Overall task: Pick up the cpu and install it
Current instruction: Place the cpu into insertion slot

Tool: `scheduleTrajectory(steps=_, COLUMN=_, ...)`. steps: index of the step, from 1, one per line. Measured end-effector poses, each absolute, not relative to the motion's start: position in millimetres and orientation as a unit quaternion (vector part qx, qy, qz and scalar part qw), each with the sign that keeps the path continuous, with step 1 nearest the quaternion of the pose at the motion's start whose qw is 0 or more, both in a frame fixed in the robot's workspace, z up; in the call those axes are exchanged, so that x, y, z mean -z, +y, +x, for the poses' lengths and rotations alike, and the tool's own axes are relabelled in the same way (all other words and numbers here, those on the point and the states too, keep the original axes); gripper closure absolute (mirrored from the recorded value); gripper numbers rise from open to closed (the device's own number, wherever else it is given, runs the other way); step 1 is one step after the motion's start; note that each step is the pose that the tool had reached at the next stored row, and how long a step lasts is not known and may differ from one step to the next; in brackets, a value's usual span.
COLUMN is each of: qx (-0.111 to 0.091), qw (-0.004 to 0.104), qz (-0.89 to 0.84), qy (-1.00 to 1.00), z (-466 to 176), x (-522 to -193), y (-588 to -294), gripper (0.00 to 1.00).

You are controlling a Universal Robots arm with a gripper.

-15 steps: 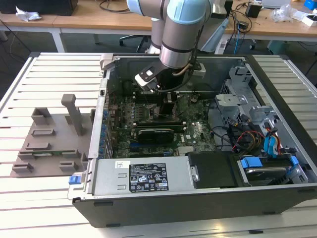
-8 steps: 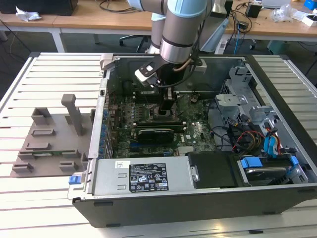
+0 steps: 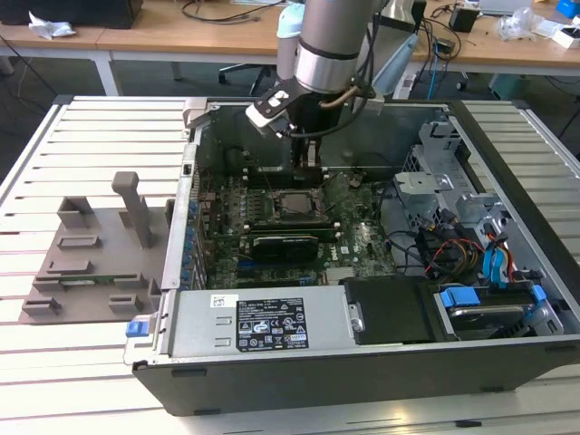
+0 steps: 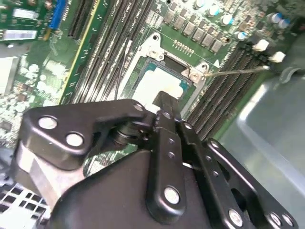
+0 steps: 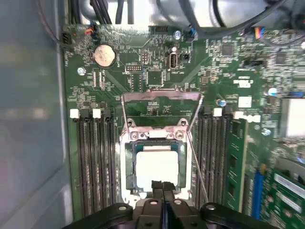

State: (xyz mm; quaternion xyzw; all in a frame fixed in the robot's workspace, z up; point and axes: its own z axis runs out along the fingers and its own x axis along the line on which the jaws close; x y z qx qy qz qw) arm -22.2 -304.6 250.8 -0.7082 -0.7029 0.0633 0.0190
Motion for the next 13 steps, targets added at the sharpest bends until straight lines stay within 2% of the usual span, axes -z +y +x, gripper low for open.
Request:
scheduleTrajectory(steps=4, qx=-0.063, qw=0.019, qz=-0.708, qy=-0.703, z=-22, x=-272, y=-304, gripper=0.89)
scheduleTrajectory(steps=7, qx=-0.063, qw=0.019, qz=-0.708, qy=-0.703, z=-22, x=-272, y=-304, gripper=0.89)
scheduleTrajectory(steps=13, qx=-0.028, qw=-0.016, qz=-0.710, qy=-0.703, z=-22, x=-272, y=-304, gripper=0.89)
